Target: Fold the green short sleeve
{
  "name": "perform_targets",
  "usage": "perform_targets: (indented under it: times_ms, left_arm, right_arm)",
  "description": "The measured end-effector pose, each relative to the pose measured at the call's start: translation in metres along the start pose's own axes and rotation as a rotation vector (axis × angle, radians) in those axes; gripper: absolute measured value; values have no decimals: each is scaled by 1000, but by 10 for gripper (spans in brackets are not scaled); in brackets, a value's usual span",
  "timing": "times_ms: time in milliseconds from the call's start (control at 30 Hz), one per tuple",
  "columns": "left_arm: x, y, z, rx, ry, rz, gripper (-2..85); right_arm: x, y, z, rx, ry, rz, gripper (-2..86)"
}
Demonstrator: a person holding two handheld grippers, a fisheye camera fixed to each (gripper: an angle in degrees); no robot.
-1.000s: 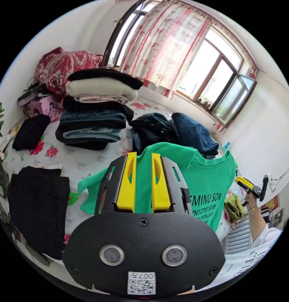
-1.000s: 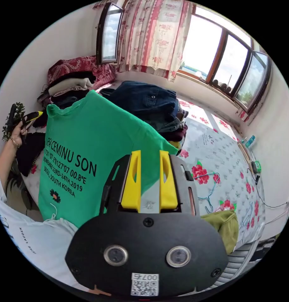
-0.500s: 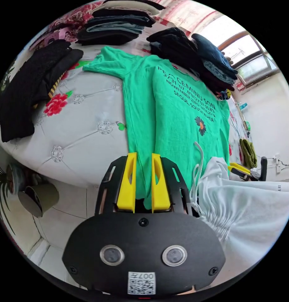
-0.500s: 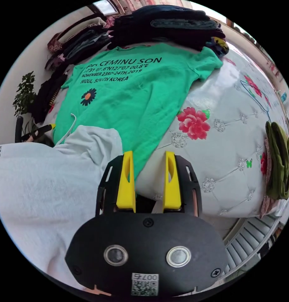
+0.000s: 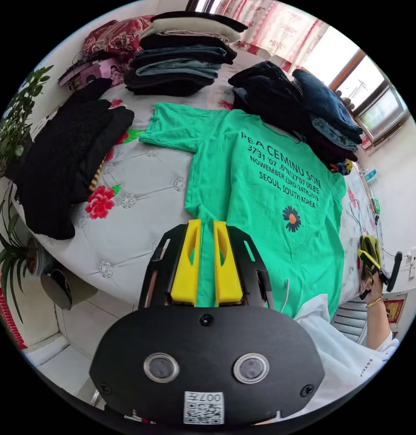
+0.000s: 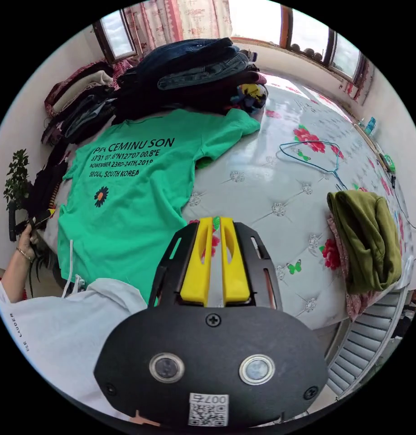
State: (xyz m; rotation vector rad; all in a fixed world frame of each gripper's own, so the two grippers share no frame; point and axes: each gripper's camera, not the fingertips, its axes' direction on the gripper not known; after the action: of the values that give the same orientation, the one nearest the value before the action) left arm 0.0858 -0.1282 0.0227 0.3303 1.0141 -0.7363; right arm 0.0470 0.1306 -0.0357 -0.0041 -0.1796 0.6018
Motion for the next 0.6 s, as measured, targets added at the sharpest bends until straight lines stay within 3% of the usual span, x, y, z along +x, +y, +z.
perform_targets:
  times_ms: [200,333,433,600]
  left_arm:
    - [-17,118,-55,7,3,20,65]
    - [-24,152,-54,-60,24,-7,89]
    - [-16,150,-40,-148,54,19,114]
    - [-1,136,-36,-246,43,42,78]
  right_arm:
    - [-12,125,-25,-10,-233,-78,74]
    - [-32,173,-16,-79,-202,-110,102]
    - [-59,190,-26,-28,-130,-178,121]
    - [-91,196,-33,-39,53,-222,105]
